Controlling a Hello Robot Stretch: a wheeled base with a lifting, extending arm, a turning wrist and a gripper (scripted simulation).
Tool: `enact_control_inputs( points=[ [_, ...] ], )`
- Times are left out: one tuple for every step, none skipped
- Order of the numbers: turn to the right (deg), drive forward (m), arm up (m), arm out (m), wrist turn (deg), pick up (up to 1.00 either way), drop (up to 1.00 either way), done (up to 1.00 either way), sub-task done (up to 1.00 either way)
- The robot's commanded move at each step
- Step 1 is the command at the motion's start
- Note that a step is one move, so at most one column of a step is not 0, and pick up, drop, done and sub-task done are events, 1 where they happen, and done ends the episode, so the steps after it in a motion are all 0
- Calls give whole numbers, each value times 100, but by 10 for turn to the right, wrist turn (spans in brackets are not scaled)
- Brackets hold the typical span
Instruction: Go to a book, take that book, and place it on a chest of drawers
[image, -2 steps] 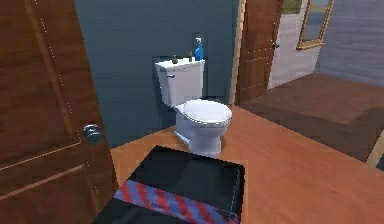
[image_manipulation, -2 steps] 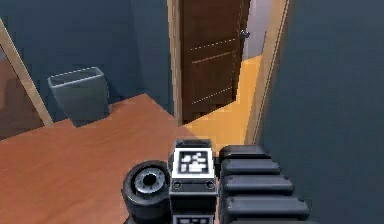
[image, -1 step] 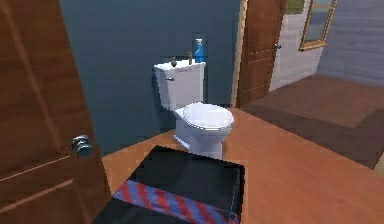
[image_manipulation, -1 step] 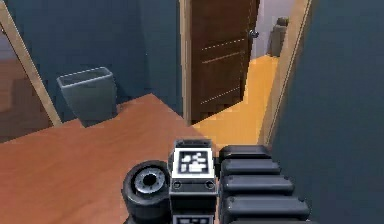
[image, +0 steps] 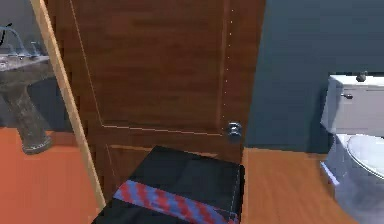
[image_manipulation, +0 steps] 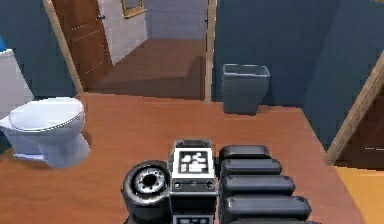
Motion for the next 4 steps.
enact_control_inputs(
  points=[
    [-360,0,0,0,0,0,0,0,0],
    [0,70,0,0,0,0,0,0,0],
    [-450,0,0,0,0,0,0,0,0],
    [-120,0,0,0,0,0,0,0,0]
  ],
)
